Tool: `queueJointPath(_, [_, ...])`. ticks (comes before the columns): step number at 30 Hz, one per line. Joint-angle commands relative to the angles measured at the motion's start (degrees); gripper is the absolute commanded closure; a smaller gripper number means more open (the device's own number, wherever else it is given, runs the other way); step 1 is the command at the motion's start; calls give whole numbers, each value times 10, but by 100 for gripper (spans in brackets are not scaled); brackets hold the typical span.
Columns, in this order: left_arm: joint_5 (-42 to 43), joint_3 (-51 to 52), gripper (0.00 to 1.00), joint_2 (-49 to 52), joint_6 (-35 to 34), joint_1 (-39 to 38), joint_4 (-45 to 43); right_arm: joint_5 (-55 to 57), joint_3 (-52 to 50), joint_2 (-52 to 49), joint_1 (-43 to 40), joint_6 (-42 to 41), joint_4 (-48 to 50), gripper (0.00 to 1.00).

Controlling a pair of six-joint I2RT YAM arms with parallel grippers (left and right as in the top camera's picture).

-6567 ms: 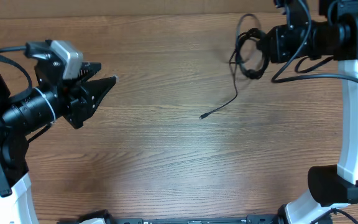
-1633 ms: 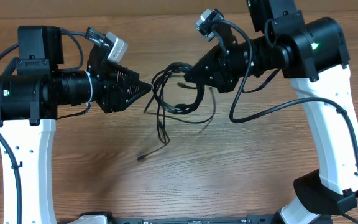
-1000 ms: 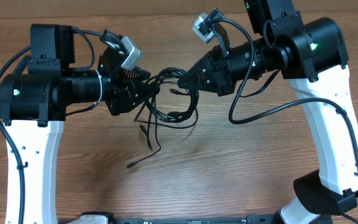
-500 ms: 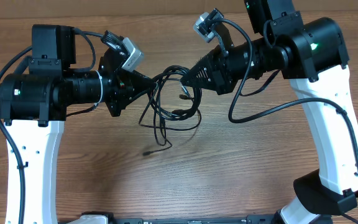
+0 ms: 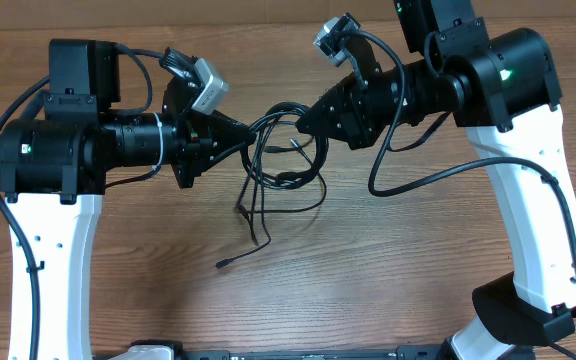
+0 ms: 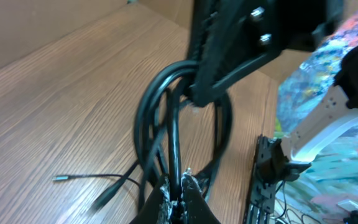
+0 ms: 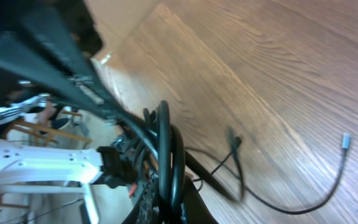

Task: Untangle cables

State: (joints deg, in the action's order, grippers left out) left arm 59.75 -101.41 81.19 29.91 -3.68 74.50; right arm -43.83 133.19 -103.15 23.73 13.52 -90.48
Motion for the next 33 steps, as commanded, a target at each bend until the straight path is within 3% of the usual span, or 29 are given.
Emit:
queueJointPath(1, [57,-19,96,-35,-18,-1,-6,49,18,2,3,-5,8,96])
queueJointPath(11, [27,-19,96,-89,-81,-1,-46,166,18,2,3,-31,26,96])
queueJointPath(17, [26,-19,96,-121,-84,-1,-62,245,18,2,-2,-63,34,96])
queueJointPath(23, [-29,-19,96,-137,-118,-1,-62,214,18,2,-7,-63,34,96])
queueJointPath(29, [-60,-19,69,-134,-122,-1,-61,151,18,2,-5,-60,34,96])
queueJointPath(33, [-113,-19,58,-120,-144,-1,-54,48,18,2,-5,-47,36,96])
